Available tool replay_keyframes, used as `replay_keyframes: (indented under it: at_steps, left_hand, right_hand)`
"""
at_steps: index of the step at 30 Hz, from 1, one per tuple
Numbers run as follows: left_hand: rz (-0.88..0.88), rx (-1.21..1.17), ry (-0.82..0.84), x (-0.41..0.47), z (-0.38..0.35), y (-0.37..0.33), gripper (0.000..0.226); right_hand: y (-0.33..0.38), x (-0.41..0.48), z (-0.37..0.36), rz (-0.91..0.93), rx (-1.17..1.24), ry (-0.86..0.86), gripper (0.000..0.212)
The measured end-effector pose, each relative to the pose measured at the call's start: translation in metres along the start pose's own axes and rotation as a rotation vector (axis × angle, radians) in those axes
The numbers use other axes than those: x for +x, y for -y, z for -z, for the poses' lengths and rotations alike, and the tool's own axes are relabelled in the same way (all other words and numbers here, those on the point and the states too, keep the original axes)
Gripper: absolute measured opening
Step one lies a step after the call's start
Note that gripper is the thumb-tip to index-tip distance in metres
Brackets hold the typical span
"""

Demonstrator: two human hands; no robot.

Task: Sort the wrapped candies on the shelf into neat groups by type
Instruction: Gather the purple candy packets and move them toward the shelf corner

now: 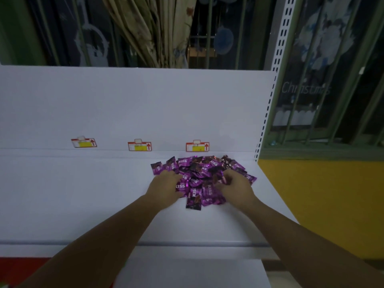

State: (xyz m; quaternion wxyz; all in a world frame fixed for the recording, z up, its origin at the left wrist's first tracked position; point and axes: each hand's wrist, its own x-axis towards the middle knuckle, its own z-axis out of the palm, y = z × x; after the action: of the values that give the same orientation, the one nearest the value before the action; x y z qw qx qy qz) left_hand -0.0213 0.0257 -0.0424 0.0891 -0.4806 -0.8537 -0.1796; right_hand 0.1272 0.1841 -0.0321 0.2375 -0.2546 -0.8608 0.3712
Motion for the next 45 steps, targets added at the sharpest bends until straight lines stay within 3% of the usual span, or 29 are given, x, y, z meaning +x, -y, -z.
replay_keyframes:
  at_steps: [4,8,10,12,17,20,25,32,34,38,42,45]
  left_hand:
    - [0.043,-0.100,-0.002,0.000,0.001,0.004,0.026]
    - [0.185,-0.307,-0.052,0.001,0.018,0.013,0.020]
    - [0.236,-0.338,-0.051,-0.001,0.027,0.020,0.015]
    - [0.307,-0.382,-0.041,-0.004,0.034,0.027,0.009]
    - [0.439,-0.675,0.059,-0.013,0.043,0.027,0.010]
    - [0.436,-0.799,0.087,-0.018,0.046,0.031,0.019]
    - [0.294,-0.524,0.050,-0.013,0.034,0.042,0.023]
    - [0.007,-0.025,0.015,0.008,0.009,0.035,0.031]
    - [-0.015,0.019,0.032,0.017,0.004,0.035,0.038]
    - [-0.036,0.081,0.130,0.029,0.002,0.040,0.042]
    - [-0.102,0.149,0.168,0.034,0.001,0.044,0.043]
    - [-0.142,0.120,0.147,0.035,0.000,0.044,0.023]
  right_hand:
    - [0.007,0.005,0.010,-0.205,0.272,0.053,0.013]
    - [0.012,0.005,0.003,-0.241,0.223,0.097,0.014]
    - [0.013,0.003,-0.008,-0.180,0.100,0.124,0.013]
    - [0.016,0.002,-0.019,-0.074,-0.180,0.163,0.009]
    - [0.029,-0.003,-0.046,0.075,-0.628,0.199,0.047]
    - [0.033,-0.005,-0.051,0.048,-0.698,0.195,0.049]
    - [0.030,-0.003,-0.044,-0.045,-0.447,0.276,0.019]
    - [0.029,-0.008,-0.022,-0.168,-0.073,0.262,0.019]
    - [0.026,-0.009,-0.012,-0.245,0.131,0.249,0.004]
    - [0.017,-0.007,0.013,-0.339,0.416,0.169,0.010]
    - [0.013,-0.004,0.022,-0.381,0.511,0.135,0.021]
    - [0.014,-0.002,0.024,-0.366,0.505,0.133,0.016]
